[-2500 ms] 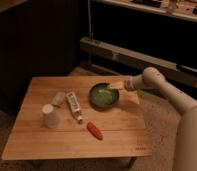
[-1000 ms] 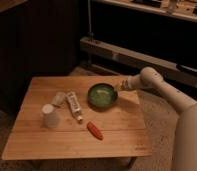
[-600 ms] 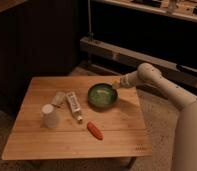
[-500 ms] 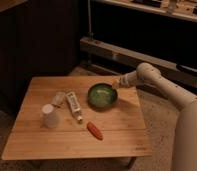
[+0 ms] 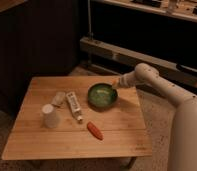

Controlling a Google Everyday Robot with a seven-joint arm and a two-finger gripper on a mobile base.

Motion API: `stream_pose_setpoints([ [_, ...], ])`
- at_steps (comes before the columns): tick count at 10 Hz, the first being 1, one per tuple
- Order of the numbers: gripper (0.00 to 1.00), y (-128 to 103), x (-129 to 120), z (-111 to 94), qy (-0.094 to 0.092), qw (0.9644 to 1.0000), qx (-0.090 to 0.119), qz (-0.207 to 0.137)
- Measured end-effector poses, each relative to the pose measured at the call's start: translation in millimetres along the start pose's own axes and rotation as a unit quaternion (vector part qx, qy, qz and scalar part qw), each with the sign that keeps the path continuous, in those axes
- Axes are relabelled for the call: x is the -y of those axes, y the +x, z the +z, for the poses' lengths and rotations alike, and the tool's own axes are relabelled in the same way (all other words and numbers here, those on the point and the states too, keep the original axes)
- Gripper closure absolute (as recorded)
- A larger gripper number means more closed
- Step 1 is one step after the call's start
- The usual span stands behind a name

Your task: Pick up the ceramic bowl

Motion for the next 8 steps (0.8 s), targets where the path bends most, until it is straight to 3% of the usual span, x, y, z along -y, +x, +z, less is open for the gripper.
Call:
stream_pose_setpoints([
  [2, 0.36, -1, 5, -4, 0.009, 0.9999, 0.002, 0.009],
  [4, 0.21, -2, 5, -4, 0.012, 0.9999, -0.001, 0.009],
  [8, 0.20, -1, 16, -3, 0.025, 0.9994, -0.016, 0.015],
])
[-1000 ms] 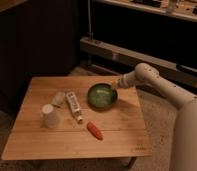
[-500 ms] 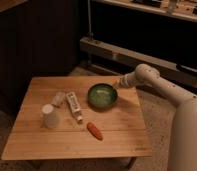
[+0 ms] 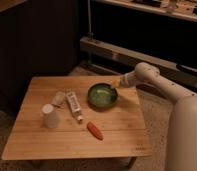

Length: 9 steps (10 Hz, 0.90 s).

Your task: Pick up the ceramic bowl

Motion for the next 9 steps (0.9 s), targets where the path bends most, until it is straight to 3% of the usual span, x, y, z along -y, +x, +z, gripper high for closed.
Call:
stream_pose_setpoints([
  [5, 0.20, 3, 20, 4, -0.008, 0.9994, -0.022, 0.025],
  [9, 0.20, 7, 14, 16, -0.022, 0.9981, -0.054, 0.019],
])
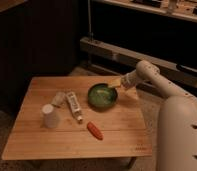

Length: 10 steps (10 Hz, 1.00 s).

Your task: Pick up the ceramic bowl

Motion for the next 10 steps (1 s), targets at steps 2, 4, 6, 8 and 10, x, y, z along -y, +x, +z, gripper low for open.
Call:
stream_pose_setpoints([
  [2, 0.20, 1, -4, 6, -0.004, 0.9999, -0.015, -0.004],
  [4, 0.20, 2, -7, 11, -0.017, 0.9994, -0.028, -0.007],
  [6, 0.20, 4, -11, 13, -0.042, 0.9982, -0.041, -0.010],
  [8, 0.20, 8, -19, 15, -0.107, 0.9921, -0.063, -0.015],
  [10, 0.22, 12, -26, 25, -0.099, 0.9896, -0.100, -0.030],
])
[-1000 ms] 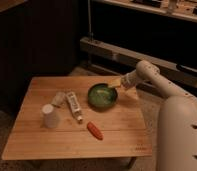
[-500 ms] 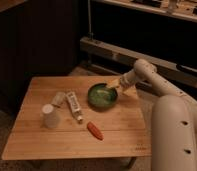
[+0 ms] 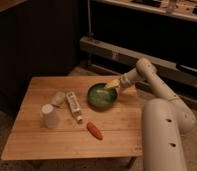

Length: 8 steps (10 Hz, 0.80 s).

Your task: Pick up the ceramic bowl

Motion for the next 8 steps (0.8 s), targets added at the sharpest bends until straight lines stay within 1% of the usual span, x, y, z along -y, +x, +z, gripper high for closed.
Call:
stream_pose_setpoints([
  [1, 0.29, -1.0, -0.5, 5.4, 0.020, 0.9995, -0.023, 0.003],
  [2, 0.38, -1.1, 2.6, 2.8, 0.027, 0.9993, -0.025, 0.007],
  [3, 0.47, -0.8, 3.8, 0.7, 0.023, 0.9996, -0.013, 0.009],
  [4, 0.58, -0.5, 5.7, -2.7, 0.019, 0.9996, 0.019, 0.009],
  [5, 0.67, 1.2, 5.9, -1.3, 0.018, 0.9991, 0.037, 0.008],
  [6, 0.75, 1.0, 5.4, 0.0, 0.019, 0.9990, 0.040, 0.007],
  [7, 0.82, -0.3, 2.3, 4.2, 0.022, 0.9995, 0.020, 0.005],
  [8, 0.82, -2.0, -0.3, 6.3, 0.023, 0.9997, -0.009, 0.005],
])
